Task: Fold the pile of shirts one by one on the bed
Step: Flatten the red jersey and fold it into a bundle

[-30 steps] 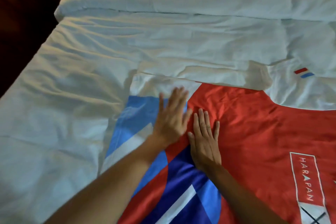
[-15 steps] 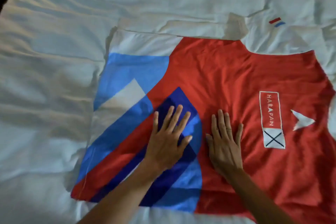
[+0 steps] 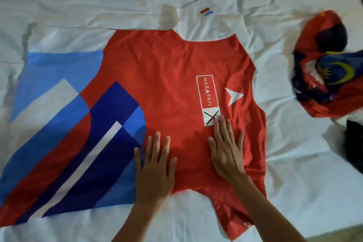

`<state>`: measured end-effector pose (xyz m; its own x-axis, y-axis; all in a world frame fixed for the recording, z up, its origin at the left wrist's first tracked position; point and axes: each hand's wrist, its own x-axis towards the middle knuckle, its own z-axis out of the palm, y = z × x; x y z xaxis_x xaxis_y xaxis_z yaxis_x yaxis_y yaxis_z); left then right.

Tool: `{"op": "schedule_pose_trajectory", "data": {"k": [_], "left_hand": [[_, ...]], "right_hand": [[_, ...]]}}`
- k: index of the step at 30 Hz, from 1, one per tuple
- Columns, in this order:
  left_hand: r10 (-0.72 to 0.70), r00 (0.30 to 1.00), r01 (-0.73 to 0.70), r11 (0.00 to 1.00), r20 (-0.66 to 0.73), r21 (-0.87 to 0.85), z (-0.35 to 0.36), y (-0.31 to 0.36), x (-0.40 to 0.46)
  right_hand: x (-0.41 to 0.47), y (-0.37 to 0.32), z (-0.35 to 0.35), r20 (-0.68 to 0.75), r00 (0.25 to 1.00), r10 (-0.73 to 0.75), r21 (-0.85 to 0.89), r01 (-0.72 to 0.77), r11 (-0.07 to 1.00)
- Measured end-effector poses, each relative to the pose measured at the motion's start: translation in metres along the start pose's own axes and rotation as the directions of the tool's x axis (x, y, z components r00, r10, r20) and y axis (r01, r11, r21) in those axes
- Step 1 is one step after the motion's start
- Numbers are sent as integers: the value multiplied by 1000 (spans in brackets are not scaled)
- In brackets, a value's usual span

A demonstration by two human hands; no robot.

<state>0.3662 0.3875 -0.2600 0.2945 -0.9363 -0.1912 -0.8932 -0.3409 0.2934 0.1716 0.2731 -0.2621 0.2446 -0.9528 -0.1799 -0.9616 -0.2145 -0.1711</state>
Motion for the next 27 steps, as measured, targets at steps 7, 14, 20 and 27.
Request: {"op": "schedule_pose_trajectory", "data": {"k": [7,14,20,27], "left_hand": [[61,998,-61,998,8,-21,20,59,-10],[98,992,-104,991,77,84,24,58,-18],[112,986,-126,986,122,109,20,57,-17],[368,898,-362,930,242,-68,-1,33,-51]], "right_hand": [[19,51,-21,-46,999,-12,-14,11,1000],[12,71,-29,-22,924,381,53,-380,924],[-94,55,-34,84,967,-239,159,224,962],[-160,59,-43,116,842,-528,262,486,834]]}}
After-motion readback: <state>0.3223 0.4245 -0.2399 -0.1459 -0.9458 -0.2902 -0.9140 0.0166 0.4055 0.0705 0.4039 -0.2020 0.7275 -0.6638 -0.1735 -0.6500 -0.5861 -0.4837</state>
